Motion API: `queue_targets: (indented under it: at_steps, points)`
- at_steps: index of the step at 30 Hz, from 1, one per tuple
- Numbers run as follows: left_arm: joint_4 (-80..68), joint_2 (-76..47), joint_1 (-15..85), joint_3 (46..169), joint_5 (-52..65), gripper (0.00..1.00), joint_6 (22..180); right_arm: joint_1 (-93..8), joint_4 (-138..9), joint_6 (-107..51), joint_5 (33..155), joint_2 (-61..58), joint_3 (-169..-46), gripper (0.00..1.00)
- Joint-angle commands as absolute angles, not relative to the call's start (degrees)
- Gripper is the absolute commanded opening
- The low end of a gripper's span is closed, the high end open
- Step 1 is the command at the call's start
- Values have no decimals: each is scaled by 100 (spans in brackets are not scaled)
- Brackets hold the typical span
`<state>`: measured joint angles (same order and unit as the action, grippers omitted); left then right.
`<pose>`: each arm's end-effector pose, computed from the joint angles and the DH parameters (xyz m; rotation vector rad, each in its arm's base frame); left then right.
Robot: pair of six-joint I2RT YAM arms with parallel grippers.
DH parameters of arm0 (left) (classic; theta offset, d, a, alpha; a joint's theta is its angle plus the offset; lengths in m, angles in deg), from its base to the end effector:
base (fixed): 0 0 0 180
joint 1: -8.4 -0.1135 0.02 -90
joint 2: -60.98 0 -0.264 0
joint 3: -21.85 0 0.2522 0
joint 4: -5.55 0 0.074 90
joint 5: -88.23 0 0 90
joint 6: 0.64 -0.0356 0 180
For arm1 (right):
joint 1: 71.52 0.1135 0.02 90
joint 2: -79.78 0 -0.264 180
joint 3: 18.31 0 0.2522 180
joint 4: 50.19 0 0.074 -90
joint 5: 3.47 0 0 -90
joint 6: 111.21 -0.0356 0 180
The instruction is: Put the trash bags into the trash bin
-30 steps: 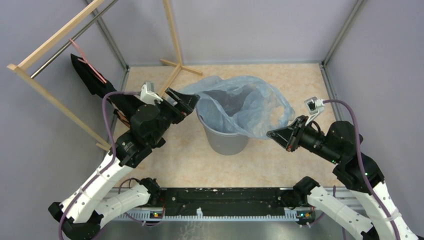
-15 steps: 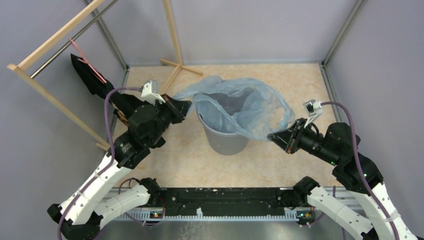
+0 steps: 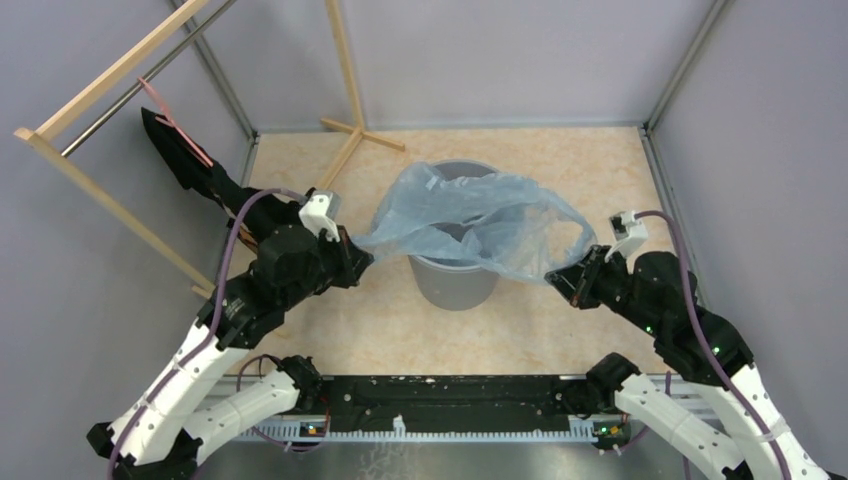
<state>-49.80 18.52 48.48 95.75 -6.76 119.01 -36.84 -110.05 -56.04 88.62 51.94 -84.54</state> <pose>0.1095 -0.0881 0.3789 0.1287 2.0510 -0.6904 0.0702 0.0501 0.3533 -0.0227 2.0395 0.8226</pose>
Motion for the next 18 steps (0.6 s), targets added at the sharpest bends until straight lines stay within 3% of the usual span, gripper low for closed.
queue_targets:
  at_steps: [1,10,16,18]
  points:
    - [-5772,1577,4822,9621,-1116,0,11602,-3717,-11144,-5947,8165,5289,-8510,0]
    - [-5179,1373,4824,9286,-1055,0,11680,-3718,-10640,-6211,8147,5317,-8019,0]
    - [-4217,1096,4827,8687,-945,0,11910,-3716,-9809,-5810,7359,5024,-7549,0]
    - [-4007,1069,4826,8655,-1129,7,11982,-3717,-9213,-5570,7460,4873,-7279,6]
